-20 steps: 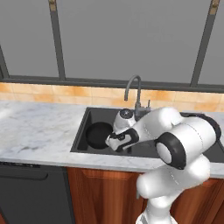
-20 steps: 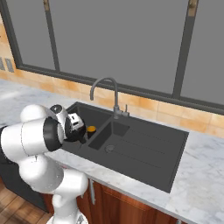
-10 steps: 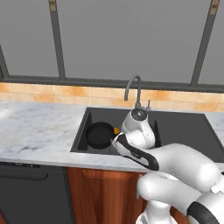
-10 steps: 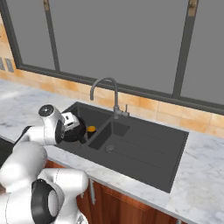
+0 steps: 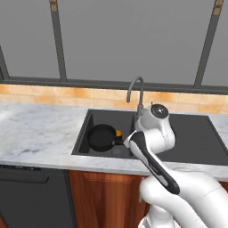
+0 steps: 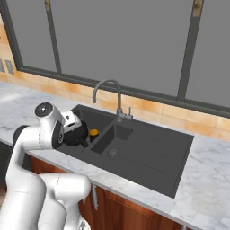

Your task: Pick the mug and saucepan and place them in the sink. Then turn on the water.

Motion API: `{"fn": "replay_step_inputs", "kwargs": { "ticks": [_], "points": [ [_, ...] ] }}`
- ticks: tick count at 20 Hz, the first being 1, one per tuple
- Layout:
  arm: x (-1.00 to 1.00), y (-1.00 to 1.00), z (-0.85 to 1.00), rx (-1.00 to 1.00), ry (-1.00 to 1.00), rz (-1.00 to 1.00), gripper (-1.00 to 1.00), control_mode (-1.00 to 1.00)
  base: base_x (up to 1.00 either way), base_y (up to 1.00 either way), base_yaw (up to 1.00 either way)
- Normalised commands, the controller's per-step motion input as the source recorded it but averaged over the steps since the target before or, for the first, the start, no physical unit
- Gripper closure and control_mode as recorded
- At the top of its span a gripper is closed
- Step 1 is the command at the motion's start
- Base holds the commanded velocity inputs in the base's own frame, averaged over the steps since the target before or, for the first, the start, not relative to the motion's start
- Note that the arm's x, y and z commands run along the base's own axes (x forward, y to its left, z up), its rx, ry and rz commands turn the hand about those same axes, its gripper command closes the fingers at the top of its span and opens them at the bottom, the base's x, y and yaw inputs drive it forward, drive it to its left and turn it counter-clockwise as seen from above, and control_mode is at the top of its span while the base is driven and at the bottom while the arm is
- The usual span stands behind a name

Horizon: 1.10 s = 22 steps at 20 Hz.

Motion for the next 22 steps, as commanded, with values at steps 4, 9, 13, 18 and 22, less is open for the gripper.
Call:
{"fn": "replay_step_inputs", "kwargs": {
  "ticks": [4, 9, 13, 18, 22],
  "points": [
    [-0.63, -0.32, 0.34, 0.1, -0.07, 0.0, -1.0, -1.0, 0.0, 0.0, 0.0],
    [-0.2, -0.34, 0.28, 0.21, -0.06, 0.0, -1.0, -1.0, 0.0, 0.0, 0.0],
    [0.0, -0.4, 0.14, 0.28, 0.0, 0.0, -1.0, -1.0, 0.0, 0.0, 0.0],
    [-0.11, -0.29, 0.06, 0.26, 0.0, -0.03, -1.0, -1.0, 0.0, 0.0, 0.0],
    [-0.01, -0.06, 0.0, 0.12, 0.0, -0.18, -1.0, -1.0, 0.0, 0.0, 0.0]
  ]
}}
